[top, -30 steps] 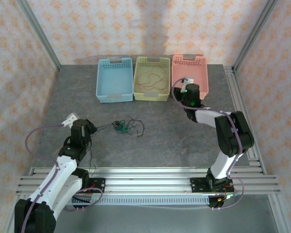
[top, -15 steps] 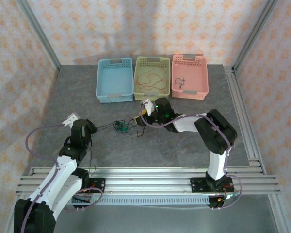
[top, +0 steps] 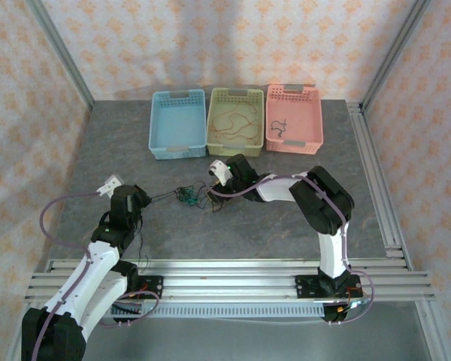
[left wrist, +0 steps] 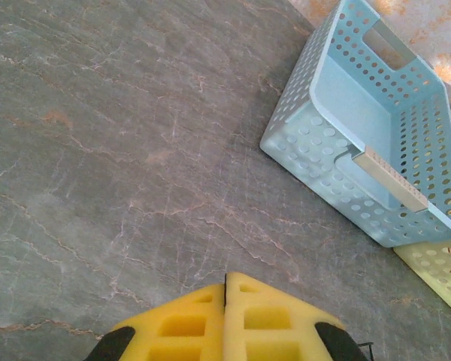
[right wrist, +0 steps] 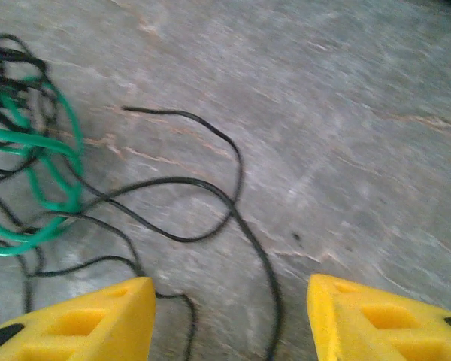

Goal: Untangle the cables

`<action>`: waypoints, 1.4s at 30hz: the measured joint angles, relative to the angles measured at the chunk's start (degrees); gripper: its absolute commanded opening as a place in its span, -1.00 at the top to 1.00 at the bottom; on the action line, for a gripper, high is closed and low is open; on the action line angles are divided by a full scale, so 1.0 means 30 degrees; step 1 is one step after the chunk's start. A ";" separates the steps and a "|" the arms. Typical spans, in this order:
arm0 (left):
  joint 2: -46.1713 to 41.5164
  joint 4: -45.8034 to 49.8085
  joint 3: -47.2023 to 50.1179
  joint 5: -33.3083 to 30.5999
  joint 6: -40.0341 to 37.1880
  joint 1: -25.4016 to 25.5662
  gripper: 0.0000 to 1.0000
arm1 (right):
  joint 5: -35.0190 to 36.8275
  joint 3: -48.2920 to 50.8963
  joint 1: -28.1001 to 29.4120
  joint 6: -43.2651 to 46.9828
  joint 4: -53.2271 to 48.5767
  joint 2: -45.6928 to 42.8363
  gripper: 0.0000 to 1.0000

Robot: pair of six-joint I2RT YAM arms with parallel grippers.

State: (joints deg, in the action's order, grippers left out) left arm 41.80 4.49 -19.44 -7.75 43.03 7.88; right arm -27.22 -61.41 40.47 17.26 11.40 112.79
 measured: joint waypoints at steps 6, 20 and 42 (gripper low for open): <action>0.0000 0.0000 0.0000 0.0000 -0.0007 0.0000 1.00 | 0.1246 -0.0146 0.0007 0.0306 -0.0729 0.0000 0.01; 0.0000 0.0000 0.0000 0.0000 0.0000 0.0000 1.00 | 0.1719 -0.0277 0.0007 0.0831 -0.1297 -0.0015 0.79; 0.0000 -0.0954 -0.0124 0.1974 0.0087 0.0794 1.00 | 0.6295 0.8255 -0.5180 -0.6798 0.5654 -0.8590 1.00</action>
State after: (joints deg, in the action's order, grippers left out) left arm 41.80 1.63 -19.81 -1.83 43.29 10.26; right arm -8.34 -36.64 24.93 -3.14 28.36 87.02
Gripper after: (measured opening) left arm 0.049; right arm 0.046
